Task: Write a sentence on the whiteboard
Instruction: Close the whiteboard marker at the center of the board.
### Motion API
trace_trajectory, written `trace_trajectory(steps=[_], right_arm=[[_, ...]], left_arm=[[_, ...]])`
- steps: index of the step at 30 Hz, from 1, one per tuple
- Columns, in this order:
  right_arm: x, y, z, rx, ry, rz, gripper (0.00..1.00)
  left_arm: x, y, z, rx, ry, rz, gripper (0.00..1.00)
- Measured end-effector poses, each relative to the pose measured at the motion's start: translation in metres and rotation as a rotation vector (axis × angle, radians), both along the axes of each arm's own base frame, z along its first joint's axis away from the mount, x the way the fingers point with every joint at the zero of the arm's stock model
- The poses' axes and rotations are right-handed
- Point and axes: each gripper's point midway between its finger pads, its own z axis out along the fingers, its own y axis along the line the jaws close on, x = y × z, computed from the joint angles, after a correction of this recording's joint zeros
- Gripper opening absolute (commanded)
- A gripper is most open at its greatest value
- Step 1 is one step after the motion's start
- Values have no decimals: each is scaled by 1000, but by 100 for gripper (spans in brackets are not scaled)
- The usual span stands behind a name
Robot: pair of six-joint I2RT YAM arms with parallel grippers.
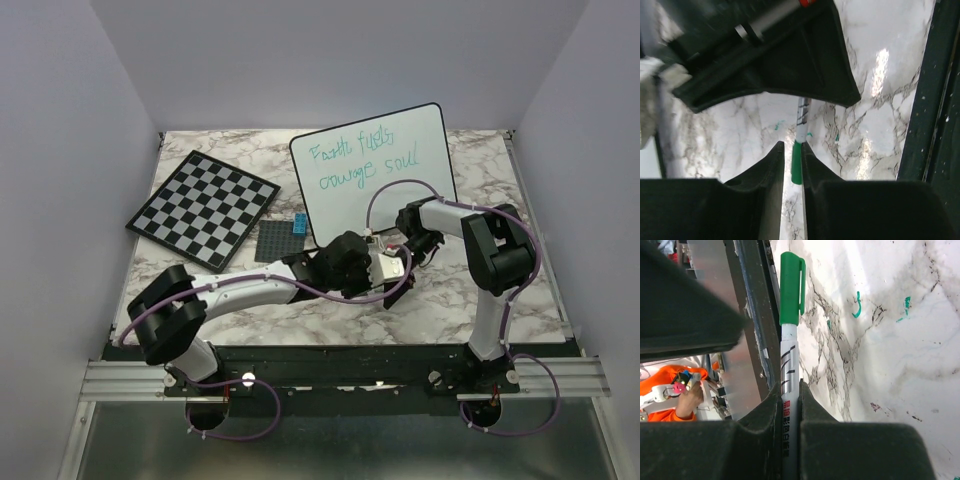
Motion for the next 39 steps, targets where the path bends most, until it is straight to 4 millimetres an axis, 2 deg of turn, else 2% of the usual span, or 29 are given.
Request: trace_trajectory(steps=[5, 8, 12, 13, 22, 34, 38, 39], right_arm=[[0, 2, 1, 11, 3, -4, 1], [0, 2, 2, 17, 0, -3, 1], [0, 2, 2, 23, -2, -1, 1], [0, 3, 2, 25, -3, -1, 1], [0, 4, 3, 35, -1, -4, 1], [-1, 5, 5, 42, 5, -5, 1], [-1, 5, 5, 42, 8, -5, 1], [-1, 4, 5, 42, 9, -5, 1]], left_arm=[[1, -1, 38, -112, -58, 12, 33], [1, 2, 46, -134, -72, 24, 37], [0, 11, 46, -137, -81, 45, 59], [0, 13, 45, -133, -80, 51, 60], [-5, 40, 17, -68, -52, 78, 60], [3, 26, -17, 32, -32, 37, 61], [2, 22, -19, 32, -21, 19, 51], [2, 20, -20, 35, -17, 14, 41]])
